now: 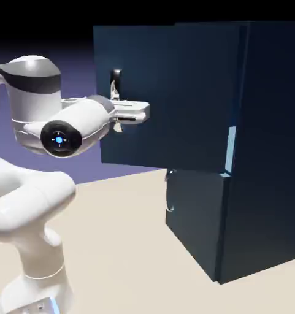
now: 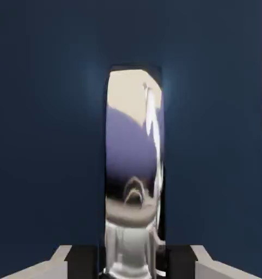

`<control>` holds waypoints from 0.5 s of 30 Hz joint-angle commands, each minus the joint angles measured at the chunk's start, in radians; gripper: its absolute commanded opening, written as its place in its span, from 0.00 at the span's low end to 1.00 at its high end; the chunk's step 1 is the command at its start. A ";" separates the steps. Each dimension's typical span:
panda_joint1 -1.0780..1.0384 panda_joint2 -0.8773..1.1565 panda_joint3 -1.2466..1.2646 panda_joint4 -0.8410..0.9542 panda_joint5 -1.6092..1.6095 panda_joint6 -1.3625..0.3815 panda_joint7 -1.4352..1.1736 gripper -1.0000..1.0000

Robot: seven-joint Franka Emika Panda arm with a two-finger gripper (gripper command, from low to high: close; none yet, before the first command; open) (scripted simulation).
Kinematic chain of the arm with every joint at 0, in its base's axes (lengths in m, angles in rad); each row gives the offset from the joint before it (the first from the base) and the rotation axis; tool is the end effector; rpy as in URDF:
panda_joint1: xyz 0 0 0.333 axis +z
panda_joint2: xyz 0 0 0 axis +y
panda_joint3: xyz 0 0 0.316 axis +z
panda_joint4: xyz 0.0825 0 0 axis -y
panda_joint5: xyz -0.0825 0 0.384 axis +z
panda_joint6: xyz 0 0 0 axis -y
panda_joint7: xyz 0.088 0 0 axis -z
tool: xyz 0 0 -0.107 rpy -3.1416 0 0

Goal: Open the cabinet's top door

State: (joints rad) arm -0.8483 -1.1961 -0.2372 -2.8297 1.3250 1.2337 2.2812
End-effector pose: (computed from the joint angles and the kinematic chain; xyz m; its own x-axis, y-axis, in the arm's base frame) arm 0.1635 -0.0936 0.5698 -0.5904 0.3892 -0.7071 -0.5905 0.3890 0.7071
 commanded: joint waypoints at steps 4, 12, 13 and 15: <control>0.058 0.145 -0.092 0.088 -0.104 -0.087 -0.077 0.00; 0.214 0.435 -0.266 0.308 -0.278 -0.277 -0.221 0.00; 0.236 0.471 -0.288 0.339 -0.296 -0.304 -0.239 0.00; 0.281 0.544 -0.330 0.404 -0.329 -0.359 -0.276 0.00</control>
State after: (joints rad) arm -0.5678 -0.6525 -0.5673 -2.4258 0.9961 0.8761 2.0060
